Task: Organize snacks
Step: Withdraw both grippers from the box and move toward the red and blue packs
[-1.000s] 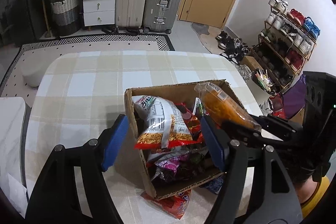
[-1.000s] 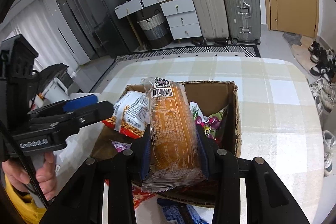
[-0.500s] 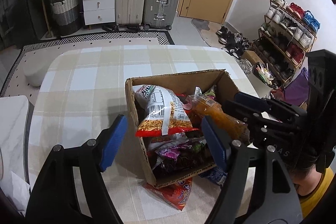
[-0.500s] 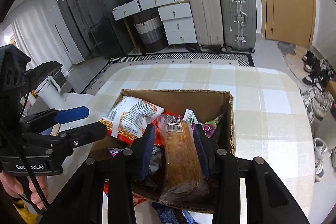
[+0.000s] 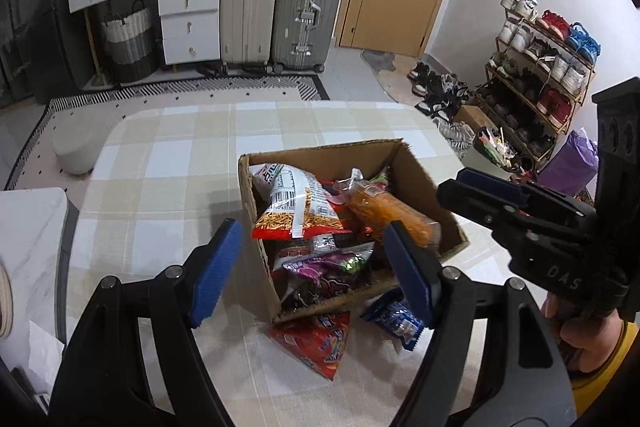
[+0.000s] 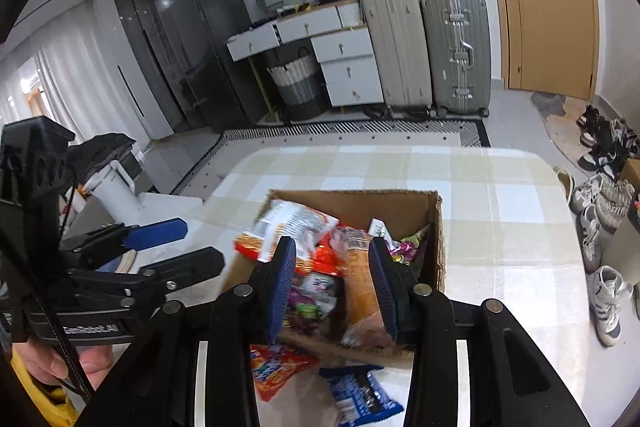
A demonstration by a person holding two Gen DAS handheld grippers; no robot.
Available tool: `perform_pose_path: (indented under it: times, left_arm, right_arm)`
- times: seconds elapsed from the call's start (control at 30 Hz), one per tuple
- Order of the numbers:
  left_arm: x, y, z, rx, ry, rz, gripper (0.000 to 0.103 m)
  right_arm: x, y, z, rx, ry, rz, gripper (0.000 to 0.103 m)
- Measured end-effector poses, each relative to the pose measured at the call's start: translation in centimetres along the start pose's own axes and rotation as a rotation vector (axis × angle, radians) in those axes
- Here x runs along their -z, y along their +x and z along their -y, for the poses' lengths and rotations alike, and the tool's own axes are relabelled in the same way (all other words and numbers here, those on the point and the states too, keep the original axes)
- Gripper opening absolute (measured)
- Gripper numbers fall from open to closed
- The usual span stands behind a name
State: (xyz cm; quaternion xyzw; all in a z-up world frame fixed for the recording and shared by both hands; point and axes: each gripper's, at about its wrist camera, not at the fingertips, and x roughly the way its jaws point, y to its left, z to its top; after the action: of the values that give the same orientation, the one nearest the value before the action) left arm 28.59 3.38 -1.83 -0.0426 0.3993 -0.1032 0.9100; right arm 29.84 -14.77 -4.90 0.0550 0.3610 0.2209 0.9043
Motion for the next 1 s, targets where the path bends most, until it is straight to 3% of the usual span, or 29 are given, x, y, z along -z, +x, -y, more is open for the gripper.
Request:
perform_pose_path:
  times: [0.07,0.4,0.57,0.6,0.67,0.8,0.87,0.9,1.0]
  left_arm:
    - [0.2,-1.7,0.5,-0.002,0.004,0.026,0.078]
    - [3.1,-12.3,2.9,-0.01,0.033,0.189,0.081]
    - [6.4,-17.5,3.2,-0.024,0.027,0.277,0.085]
    - [7.3,-18.5,3.2,-0.028,0.021,0.292,0.085]
    - [8.7,-20.0,3.0,-0.04,0.016,0.313,0.085]
    - [12.0,-23.3,2.7,-0.069,0.014,0.366,0.086]
    - [13.8,-24.5,2.3,-0.09,0.005,0.392,0.089]
    - [14.2,-24.9,2.1,-0.097,-0.005,0.404,0.099]
    - [16.9,-26.3,1.6,-0.112,-0.018,0.441,0.102]
  right_arm:
    - [0.0,-2.0,-1.0,-0.007,-0.017,0.032,0.039]
    - [1.6,-12.3,-6.8,-0.038,-0.093,0.198,0.045]
    - [3.8,-17.8,-9.7,-0.013,-0.142,0.307,0.05]
    - [4.6,-19.0,-10.4,-0.012,-0.154,0.329,0.053]
    - [6.1,-21.2,-11.5,-0.022,-0.169,0.375,0.068]
    - [9.3,-24.6,-13.7,-0.021,-0.214,0.475,0.08]
    - [11.0,-25.9,-14.6,-0.012,-0.237,0.526,0.094]
    - [11.9,-26.4,-15.2,-0.007,-0.256,0.55,0.095]
    - [13.9,-26.8,-16.6,0.015,-0.319,0.562,0.096]
